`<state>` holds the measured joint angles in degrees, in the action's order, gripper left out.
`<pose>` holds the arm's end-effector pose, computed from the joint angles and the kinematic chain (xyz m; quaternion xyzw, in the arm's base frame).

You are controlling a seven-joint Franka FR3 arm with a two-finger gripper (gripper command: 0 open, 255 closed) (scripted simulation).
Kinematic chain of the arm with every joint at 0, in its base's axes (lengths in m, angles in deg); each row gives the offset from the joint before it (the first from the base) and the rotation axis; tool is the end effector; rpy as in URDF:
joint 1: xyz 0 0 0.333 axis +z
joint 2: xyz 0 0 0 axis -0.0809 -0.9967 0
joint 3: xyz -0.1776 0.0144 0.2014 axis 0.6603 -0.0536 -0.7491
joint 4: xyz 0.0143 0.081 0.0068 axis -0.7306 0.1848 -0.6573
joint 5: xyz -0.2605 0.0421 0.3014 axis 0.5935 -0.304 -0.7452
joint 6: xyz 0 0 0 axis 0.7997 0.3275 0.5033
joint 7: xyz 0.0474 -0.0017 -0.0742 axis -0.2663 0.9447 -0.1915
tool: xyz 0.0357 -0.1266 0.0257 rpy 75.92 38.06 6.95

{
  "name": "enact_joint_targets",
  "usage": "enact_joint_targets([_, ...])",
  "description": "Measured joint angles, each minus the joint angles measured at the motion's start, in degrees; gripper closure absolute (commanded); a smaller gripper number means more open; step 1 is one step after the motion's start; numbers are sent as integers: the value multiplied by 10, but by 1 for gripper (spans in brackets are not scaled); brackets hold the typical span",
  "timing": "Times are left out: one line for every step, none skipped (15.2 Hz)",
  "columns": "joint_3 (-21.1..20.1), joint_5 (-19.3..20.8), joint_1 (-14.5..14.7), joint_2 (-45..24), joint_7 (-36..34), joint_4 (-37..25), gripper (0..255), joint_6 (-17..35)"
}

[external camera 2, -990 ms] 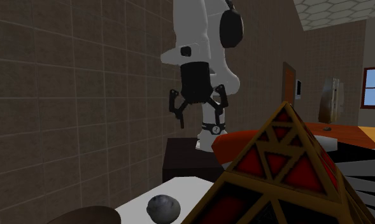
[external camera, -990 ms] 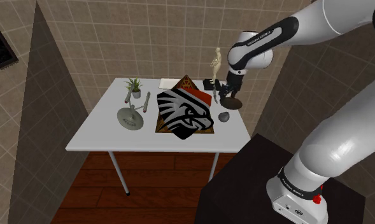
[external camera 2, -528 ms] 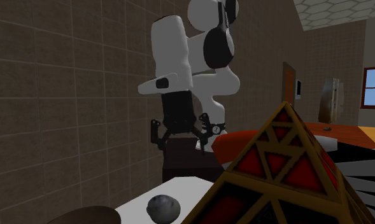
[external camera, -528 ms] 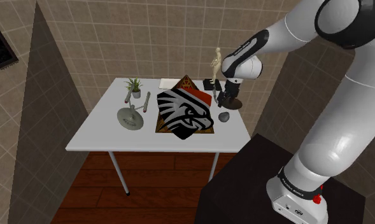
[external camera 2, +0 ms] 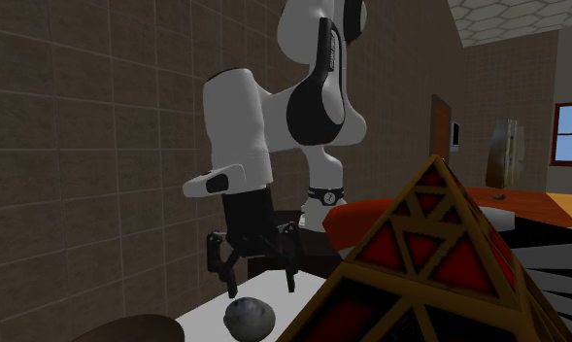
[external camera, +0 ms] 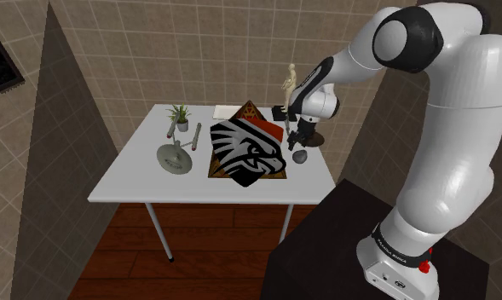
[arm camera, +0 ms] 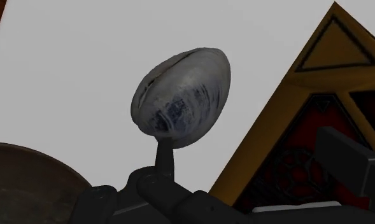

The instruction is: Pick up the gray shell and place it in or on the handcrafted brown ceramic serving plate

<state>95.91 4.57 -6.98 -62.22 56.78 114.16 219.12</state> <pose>0.4718 -0.2274 0.1247 -0.9925 0.0879 -0.0299 0.0789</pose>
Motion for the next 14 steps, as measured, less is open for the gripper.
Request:
enact_joint_targets([-3,-6,-2,-8,5,-1,0,6])
enact_joint_targets([-7,-11,-4,-15,8,-3,0,11])
enact_joint_targets([-10,-16,-6,-23,13,-5,0,16])
enact_joint_targets([-12,-21,-7,-27,16,-8,0,23])
enact_joint_targets([-14,-24,-8,-31,18,-11,0,29])
enact_joint_targets([-16,-27,-9,-33,20,-12,0,36])
enact_joint_targets([-17,-28,-10,-34,22,-11,0,42])
enact_joint_targets([-17,-29,-11,-34,23,-9,0,45])
enact_joint_targets([-17,-29,-11,-34,22,-10,0,46])
enact_joint_targets([-17,-28,-10,-33,21,-9,0,42])
enact_joint_targets([-17,-27,-11,-36,19,-13,0,36])
enact_joint_targets([-18,-27,-12,-35,21,-12,255,36])
enact_joint_targets([-18,-28,-13,-35,23,-12,255,47])
enact_joint_targets([-19,-30,-14,-38,24,-14,255,52])
